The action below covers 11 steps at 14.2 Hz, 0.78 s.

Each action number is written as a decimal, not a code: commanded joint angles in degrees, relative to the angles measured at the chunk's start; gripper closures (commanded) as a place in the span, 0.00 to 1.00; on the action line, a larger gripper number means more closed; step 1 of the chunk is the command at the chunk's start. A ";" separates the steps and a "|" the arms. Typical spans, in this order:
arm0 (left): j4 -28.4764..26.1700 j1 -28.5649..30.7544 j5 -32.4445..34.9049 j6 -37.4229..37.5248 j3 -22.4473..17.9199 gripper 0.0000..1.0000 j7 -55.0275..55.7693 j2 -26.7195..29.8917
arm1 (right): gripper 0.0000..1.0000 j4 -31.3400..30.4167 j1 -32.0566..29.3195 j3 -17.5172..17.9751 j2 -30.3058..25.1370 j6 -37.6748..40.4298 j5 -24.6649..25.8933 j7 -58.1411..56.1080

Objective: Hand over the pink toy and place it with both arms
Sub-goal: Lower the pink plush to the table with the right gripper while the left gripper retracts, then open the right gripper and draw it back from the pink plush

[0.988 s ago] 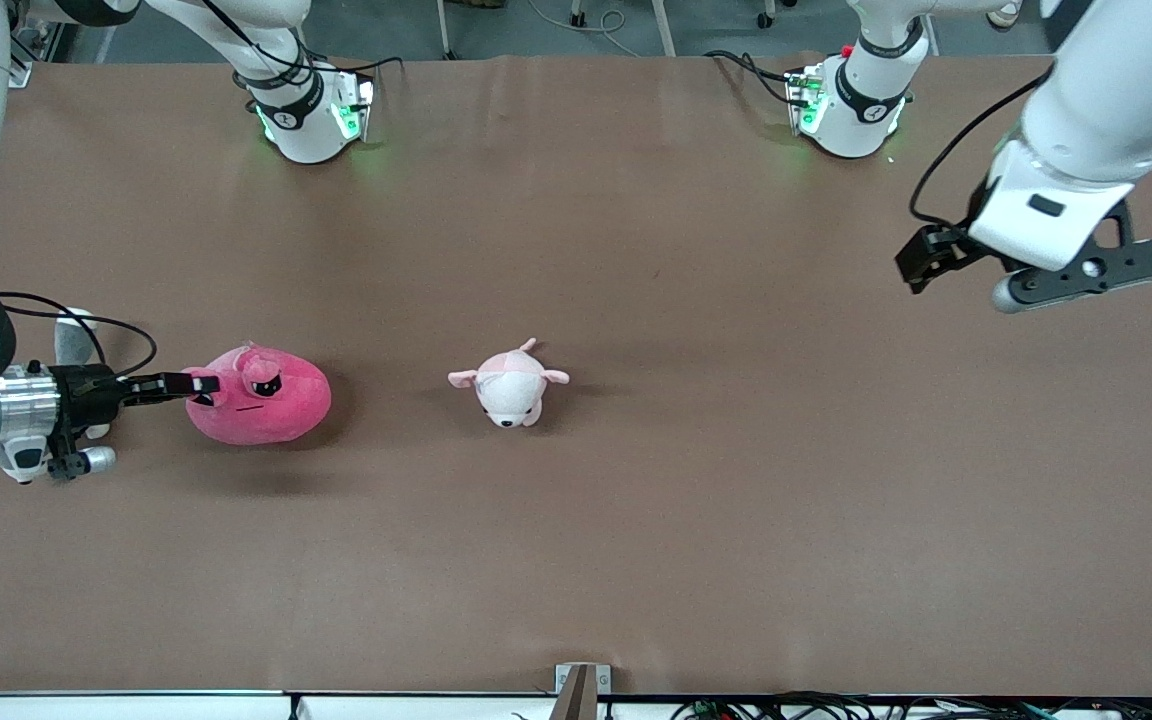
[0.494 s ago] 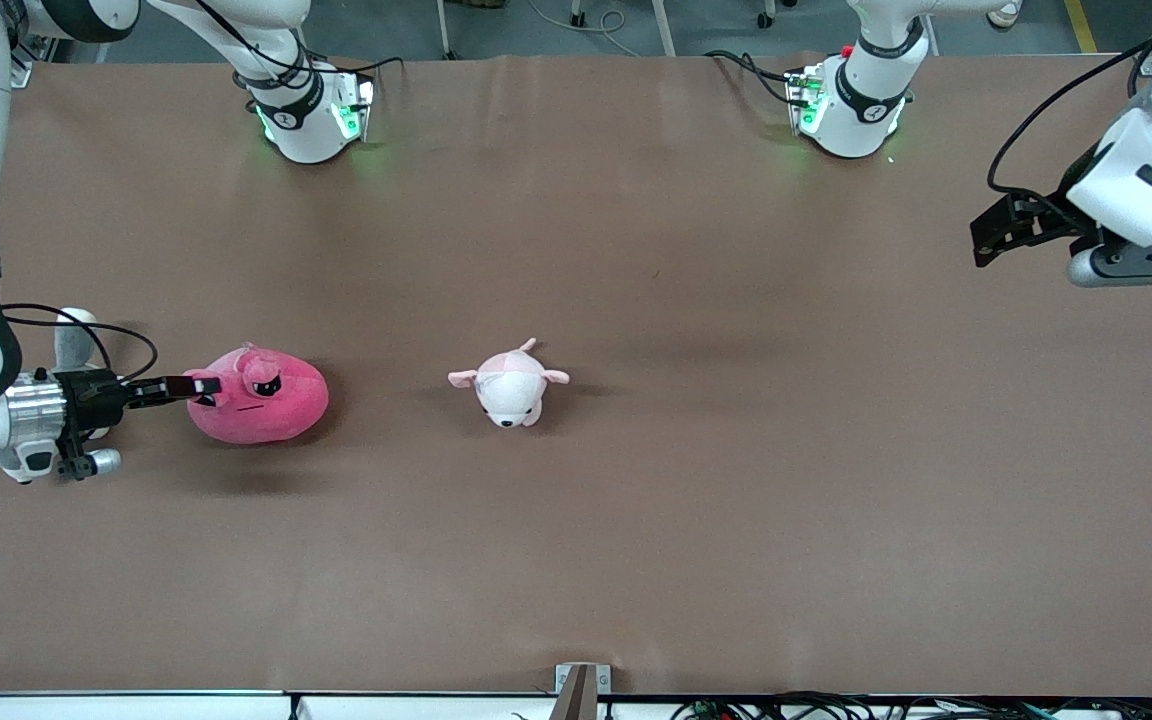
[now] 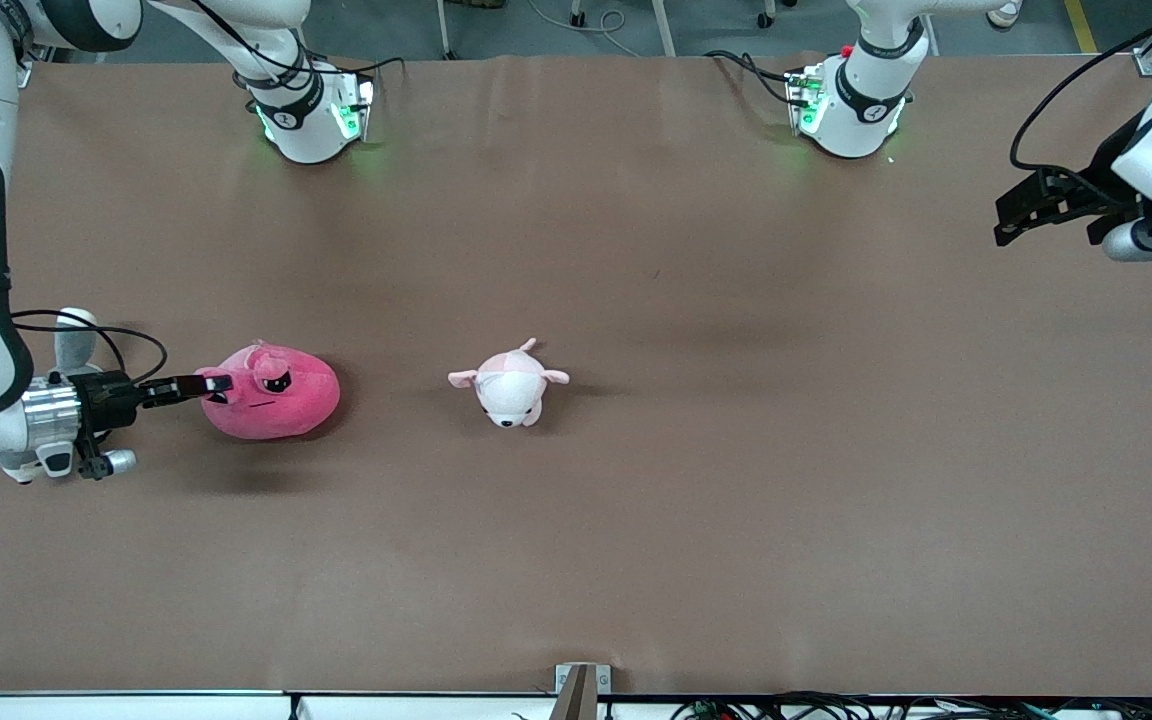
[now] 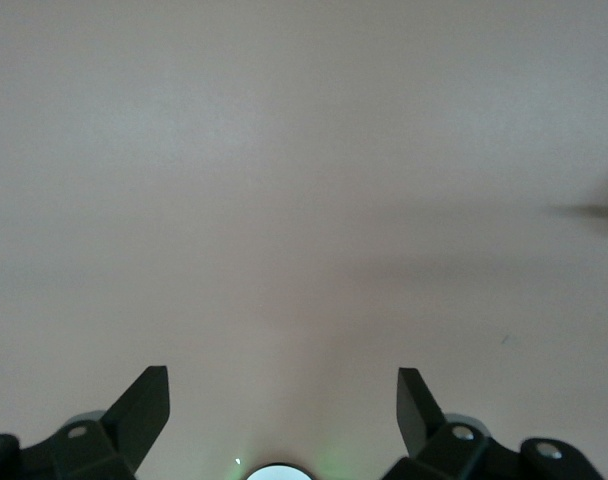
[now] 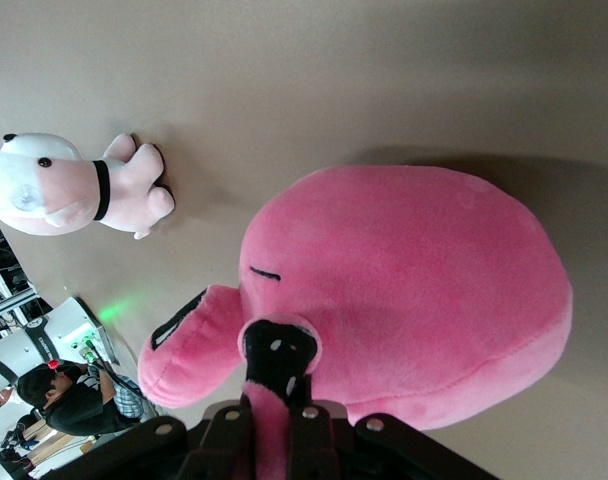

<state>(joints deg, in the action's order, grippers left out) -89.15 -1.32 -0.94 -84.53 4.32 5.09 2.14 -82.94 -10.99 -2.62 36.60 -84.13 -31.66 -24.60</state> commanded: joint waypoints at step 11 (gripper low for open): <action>-1.64 4.04 -0.47 1.91 4.91 0.00 -1.40 2.78 | 0.00 1.20 -1.22 0.77 1.81 0.37 -2.00 -3.26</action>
<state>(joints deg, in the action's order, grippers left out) -89.48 2.21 -1.36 -82.95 8.80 4.30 3.63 -82.86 -11.12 -2.62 38.09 -84.34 -32.75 -27.75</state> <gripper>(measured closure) 0.000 0.758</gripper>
